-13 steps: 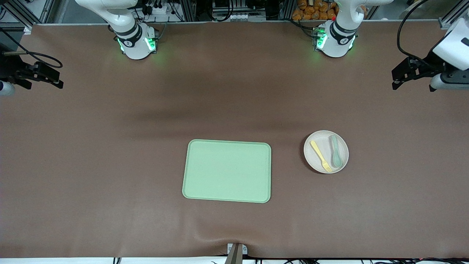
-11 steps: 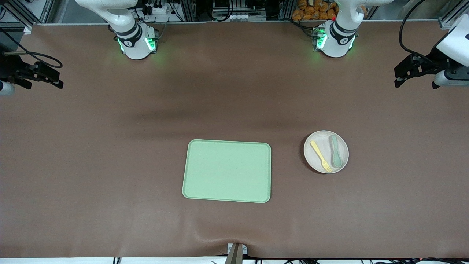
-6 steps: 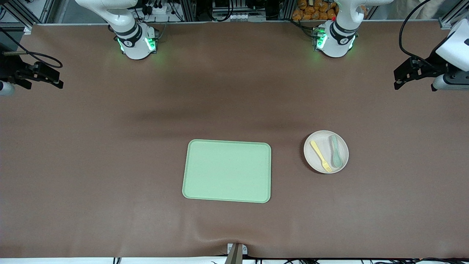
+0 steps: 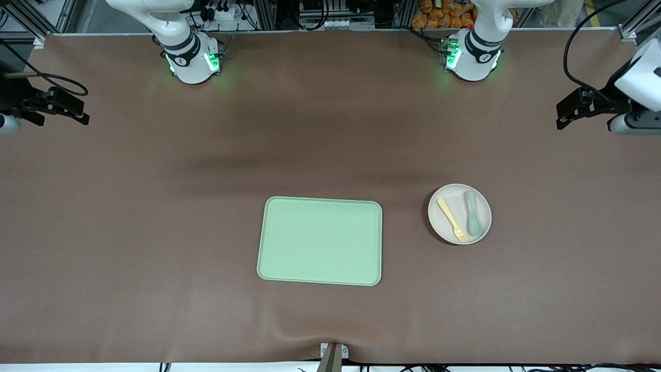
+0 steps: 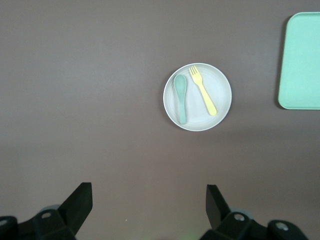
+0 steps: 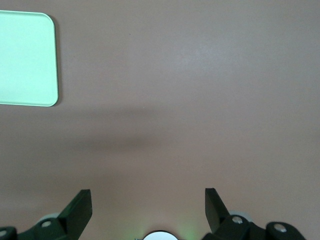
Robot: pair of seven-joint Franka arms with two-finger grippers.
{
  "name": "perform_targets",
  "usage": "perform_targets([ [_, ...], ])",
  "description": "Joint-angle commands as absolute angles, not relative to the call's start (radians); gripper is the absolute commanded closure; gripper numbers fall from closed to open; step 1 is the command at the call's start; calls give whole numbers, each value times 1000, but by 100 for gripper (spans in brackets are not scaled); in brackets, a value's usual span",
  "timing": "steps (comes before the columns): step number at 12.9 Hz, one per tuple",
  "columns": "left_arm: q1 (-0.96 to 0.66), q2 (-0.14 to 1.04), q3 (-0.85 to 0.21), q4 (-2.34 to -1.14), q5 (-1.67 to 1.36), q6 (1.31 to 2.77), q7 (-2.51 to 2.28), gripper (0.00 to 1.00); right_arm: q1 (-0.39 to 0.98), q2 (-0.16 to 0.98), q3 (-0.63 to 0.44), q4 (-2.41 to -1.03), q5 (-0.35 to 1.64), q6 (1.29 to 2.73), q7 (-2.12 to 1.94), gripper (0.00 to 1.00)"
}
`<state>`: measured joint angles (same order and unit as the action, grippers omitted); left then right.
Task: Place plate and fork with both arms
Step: 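Reach the left gripper to the white plate rim and grasp it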
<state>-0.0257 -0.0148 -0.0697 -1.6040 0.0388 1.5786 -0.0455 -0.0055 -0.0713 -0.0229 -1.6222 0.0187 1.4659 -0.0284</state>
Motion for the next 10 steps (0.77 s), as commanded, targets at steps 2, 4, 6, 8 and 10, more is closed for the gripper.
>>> perform_targets([
  [2, 20, -12, -72, -1953, 21, 1991, -54, 0, -12, -77, -20, -1629, 23, 1463, -29, 0],
  [4, 21, 44, -72, -2054, 21, 2170, -78, 0, -14, -75, -20, -1629, 23, 1463, -29, 0],
  [6, 20, 141, -75, -2074, 18, 2248, -168, 0, -14, -75, -20, -1629, 23, 1463, -29, 0],
  [8, 17, 225, -77, -2109, 18, 2383, -195, 0, -14, -75, -20, -1629, 23, 1465, -29, 0],
  [10, 20, 291, -78, -2161, 17, 2518, -201, 3, -14, -75, -21, -1629, 23, 1465, -29, 0],
])
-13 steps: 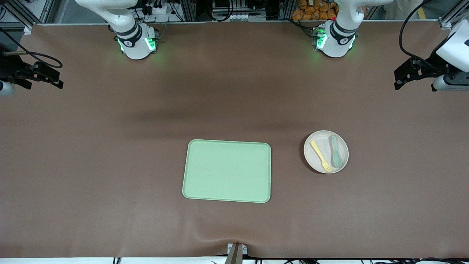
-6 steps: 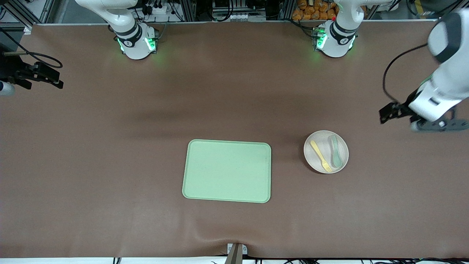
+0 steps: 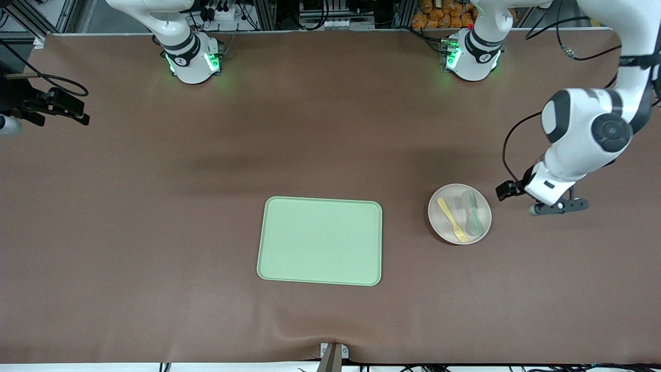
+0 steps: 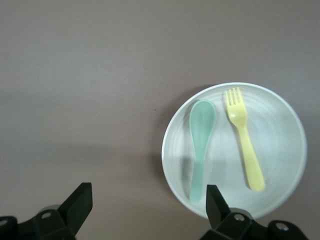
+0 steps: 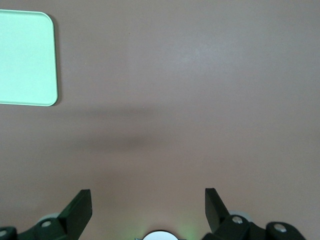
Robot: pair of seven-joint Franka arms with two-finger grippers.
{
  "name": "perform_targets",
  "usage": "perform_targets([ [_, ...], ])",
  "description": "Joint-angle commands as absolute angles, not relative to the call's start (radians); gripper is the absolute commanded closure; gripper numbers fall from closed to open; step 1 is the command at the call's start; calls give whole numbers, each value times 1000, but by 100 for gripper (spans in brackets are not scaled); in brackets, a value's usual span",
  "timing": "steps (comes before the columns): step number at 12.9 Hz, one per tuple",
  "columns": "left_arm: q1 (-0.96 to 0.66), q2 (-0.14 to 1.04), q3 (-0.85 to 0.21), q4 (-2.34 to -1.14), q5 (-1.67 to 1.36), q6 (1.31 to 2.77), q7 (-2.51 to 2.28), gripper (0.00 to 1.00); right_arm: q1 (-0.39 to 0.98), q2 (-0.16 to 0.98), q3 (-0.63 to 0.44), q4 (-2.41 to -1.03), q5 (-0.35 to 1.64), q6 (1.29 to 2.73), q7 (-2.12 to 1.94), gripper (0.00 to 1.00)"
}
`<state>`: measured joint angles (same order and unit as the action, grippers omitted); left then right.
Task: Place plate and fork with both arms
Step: 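Reach the left gripper to the white plate rim and grasp it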
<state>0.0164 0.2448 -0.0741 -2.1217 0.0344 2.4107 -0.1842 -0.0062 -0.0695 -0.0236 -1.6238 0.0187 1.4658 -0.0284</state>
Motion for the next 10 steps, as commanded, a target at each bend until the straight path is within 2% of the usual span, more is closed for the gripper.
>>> perform_targets([
  [1, 17, 316, -78, -2193, 17, 2592, -221, 9, -14, -75, -20, -1629, 23, 1465, -29, 0],
  [3, 12, 366, -80, -2210, 17, 2667, -268, 23, -11, -75, -20, -1628, 23, 1466, -29, 0],
  [7, 14, 397, -81, -2210, 18, 2669, -276, 39, -11, -75, -20, -1629, 23, 1466, -28, 0],
  [10, 15, 422, -81, -2210, 17, 2683, -281, 61, -9, -75, -20, -1628, 23, 1465, -28, 0],
])
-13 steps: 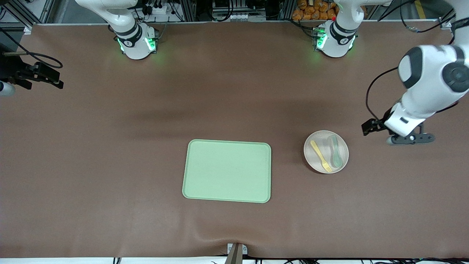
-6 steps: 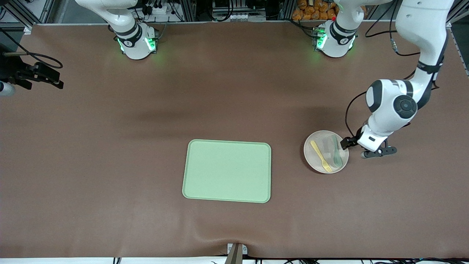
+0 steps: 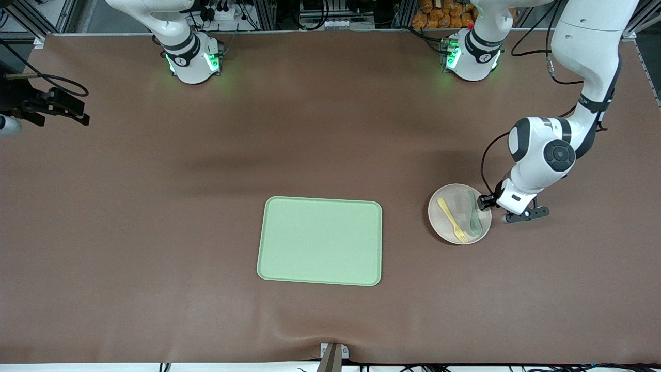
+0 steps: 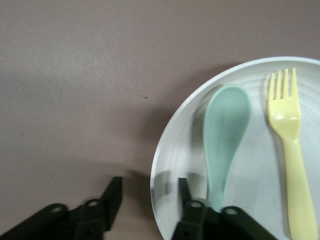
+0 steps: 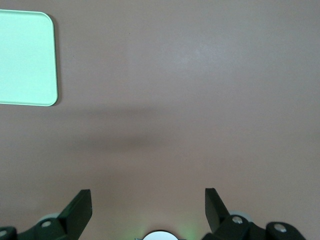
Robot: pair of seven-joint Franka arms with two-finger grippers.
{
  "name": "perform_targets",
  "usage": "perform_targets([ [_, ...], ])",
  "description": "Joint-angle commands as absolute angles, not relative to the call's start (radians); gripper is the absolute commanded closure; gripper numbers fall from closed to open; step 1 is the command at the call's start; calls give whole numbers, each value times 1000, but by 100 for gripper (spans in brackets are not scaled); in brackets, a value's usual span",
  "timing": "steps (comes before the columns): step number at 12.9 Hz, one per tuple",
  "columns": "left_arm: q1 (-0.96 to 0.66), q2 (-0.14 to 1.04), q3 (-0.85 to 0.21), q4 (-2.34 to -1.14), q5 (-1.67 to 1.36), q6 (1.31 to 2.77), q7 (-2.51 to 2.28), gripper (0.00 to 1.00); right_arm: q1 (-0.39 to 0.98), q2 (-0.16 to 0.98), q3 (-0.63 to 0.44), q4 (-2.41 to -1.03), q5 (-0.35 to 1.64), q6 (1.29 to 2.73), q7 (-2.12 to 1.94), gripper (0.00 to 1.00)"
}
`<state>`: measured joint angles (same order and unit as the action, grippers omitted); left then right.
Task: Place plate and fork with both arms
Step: 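Reach the left gripper to the white plate rim and grasp it, then slide the white plate with the left gripper onto the green tray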
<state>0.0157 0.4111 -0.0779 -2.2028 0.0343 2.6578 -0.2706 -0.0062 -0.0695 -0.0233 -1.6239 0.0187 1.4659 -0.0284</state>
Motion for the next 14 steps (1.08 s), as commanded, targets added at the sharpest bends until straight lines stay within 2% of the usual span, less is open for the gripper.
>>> perform_targets([
  [1, 14, 423, -81, -2210, 17, 2683, -282, 74, -9, -75, -20, -1628, 23, 1465, -28, 0],
  [2, 14, 423, -83, -2210, 17, 2683, -282, 91, -9, -75, -20, -1628, 21, 1465, -28, 0],
  [3, 15, 422, -86, -2209, 17, 2684, -284, 100, -9, -75, -20, -1626, 21, 1463, -28, 0],
  [6, 17, 385, -149, -2175, -18, 2683, -372, 100, -9, -77, -20, -1626, 23, 1462, -28, 0],
  [9, 18, 359, -241, -2087, -20, 2669, -504, 100, -9, -77, -20, -1625, 21, 1462, -28, 0],
  [12, -12, 379, -320, -1967, -20, 2605, -606, 100, -9, -77, -20, -1626, 23, 1462, -28, 0],
  [14, -72, 437, -337, -1848, -18, 2533, -701, 100, -9, -77, -20, -1626, 23, 1463, -28, 0],
])
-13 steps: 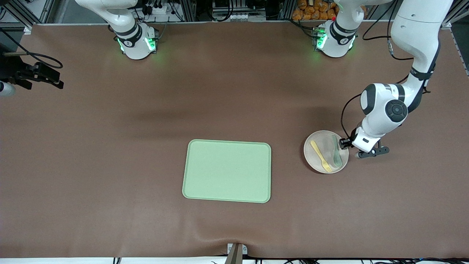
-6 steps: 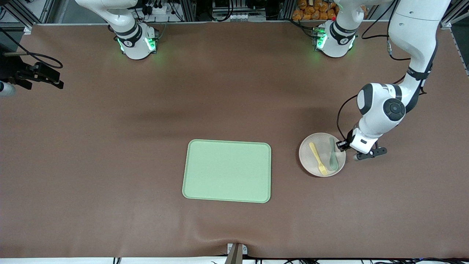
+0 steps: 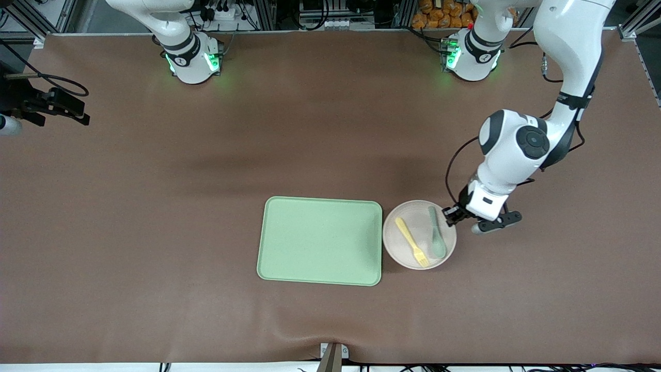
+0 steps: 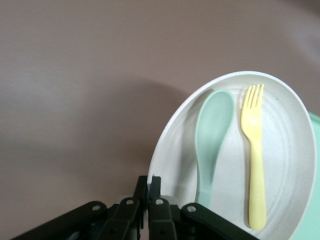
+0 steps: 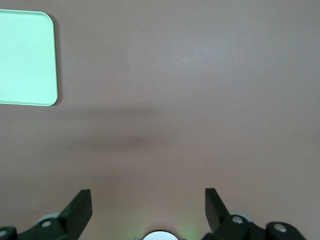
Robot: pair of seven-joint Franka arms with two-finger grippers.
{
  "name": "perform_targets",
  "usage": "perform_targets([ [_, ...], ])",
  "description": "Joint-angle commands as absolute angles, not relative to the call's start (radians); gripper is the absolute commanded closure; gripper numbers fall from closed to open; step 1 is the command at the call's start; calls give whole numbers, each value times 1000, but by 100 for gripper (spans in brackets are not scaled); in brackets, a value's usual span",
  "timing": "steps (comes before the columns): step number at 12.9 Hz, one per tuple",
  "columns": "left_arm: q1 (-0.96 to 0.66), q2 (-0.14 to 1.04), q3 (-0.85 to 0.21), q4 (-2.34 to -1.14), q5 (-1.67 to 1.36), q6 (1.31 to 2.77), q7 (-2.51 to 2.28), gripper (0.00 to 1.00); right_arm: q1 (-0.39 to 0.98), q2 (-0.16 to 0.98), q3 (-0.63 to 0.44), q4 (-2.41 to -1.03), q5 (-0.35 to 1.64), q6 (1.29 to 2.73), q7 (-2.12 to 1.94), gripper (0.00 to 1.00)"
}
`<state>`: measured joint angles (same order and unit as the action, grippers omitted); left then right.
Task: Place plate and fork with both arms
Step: 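Slide the white plate with the left gripper onto the green tray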
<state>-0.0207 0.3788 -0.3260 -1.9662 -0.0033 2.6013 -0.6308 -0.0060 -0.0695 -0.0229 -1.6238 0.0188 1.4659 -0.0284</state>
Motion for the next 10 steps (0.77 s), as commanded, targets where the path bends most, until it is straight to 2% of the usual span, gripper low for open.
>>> perform_targets([
  [1, -116, 475, -337, -1789, -18, 2516, -763, 100, -9, -75, -20, -1626, 21, 1463, -28, 0],
  [6, -299, 688, -328, -1570, -12, 2513, -920, 100, -12, -34, -20, -1631, 23, 1485, -28, 0],
  [10, -324, 776, -327, -1519, -3, 2520, -917, 100, 0, 35, -18, -1644, 58, 1523, -29, 0],
])
